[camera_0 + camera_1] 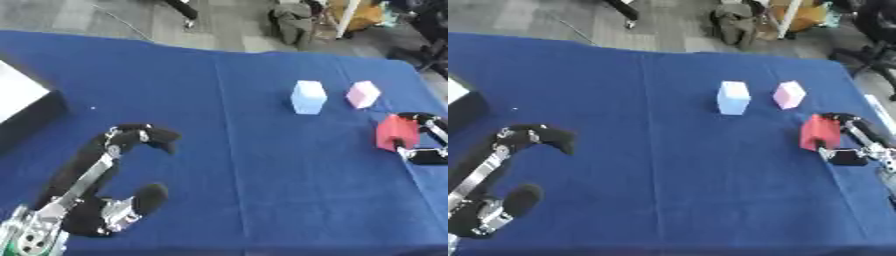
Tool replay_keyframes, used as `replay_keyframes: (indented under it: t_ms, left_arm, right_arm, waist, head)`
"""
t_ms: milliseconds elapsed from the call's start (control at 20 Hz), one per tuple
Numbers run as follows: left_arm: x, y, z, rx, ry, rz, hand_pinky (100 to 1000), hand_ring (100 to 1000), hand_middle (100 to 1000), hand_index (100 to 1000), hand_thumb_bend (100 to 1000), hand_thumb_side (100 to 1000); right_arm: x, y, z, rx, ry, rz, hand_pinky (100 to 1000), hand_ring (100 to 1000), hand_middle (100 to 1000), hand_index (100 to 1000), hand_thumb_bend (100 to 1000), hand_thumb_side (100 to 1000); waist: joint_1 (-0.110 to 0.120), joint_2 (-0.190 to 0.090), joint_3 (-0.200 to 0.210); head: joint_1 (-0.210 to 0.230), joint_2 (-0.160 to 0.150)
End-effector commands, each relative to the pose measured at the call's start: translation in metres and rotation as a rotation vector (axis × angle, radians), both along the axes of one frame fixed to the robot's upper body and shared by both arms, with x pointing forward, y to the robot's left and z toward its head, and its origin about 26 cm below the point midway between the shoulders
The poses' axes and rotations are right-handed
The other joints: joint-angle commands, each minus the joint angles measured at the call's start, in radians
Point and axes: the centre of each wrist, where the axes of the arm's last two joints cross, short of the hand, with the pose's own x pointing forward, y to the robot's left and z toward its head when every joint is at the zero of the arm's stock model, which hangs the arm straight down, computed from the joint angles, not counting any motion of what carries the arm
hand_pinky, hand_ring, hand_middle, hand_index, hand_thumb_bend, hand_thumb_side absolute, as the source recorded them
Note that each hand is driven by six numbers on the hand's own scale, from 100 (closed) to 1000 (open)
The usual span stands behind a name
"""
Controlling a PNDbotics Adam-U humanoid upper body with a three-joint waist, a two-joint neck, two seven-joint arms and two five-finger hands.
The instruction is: Pick up the objects with one hand, pass them to the other hand, and then place them into the box on the other side of the table.
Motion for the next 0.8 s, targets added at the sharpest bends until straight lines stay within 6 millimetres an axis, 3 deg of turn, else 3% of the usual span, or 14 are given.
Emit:
replay_keyframes:
  t_ms: [50,250,400,700,750,800]
  left_arm:
    - [0.000,0.000,0.000,-0.010,0.004,0.006,711,685,580,812,525,1000]
    - [0.001,0.000,-0.011,-0.024,0.044,0.026,710,685,579,812,503,1000]
    - [0.002,0.001,-0.021,-0.037,0.083,0.053,707,688,581,814,435,1000]
    - [0.006,0.000,-0.042,-0.045,0.155,0.115,702,696,587,821,321,1000]
    - [0.006,-0.001,-0.045,-0.045,0.168,0.123,701,697,588,823,298,1000]
    - [0.007,-0.002,-0.047,-0.045,0.181,0.129,698,696,586,824,288,1000]
  right_arm:
    - [0.006,-0.002,0.026,-0.012,-0.130,0.031,766,741,369,628,100,297]
    - [0.014,0.018,0.041,0.004,-0.218,0.130,764,740,368,628,100,365]
    - [0.023,0.048,0.057,0.016,-0.293,0.238,762,735,367,625,100,429]
    - [0.035,0.151,0.103,0.130,-0.552,0.511,763,723,364,621,100,470]
    - [0.034,0.169,0.112,0.148,-0.596,0.552,765,719,363,618,100,394]
    - [0.033,0.185,0.122,0.158,-0.635,0.592,765,715,364,617,100,231]
  waist:
    - [0.004,-0.019,-0.009]
    - [0.011,-0.035,-0.030]
    - [0.019,-0.051,-0.054]
    - [0.034,-0.066,-0.085]
    - [0.036,-0.065,-0.086]
    - [0.039,-0.064,-0.086]
  head:
    - [0.009,-0.003]
    - [0.032,-0.003]
    - [0.055,-0.003]
    - [0.089,-0.003]
    - [0.089,-0.003]
    - [0.089,-0.003]
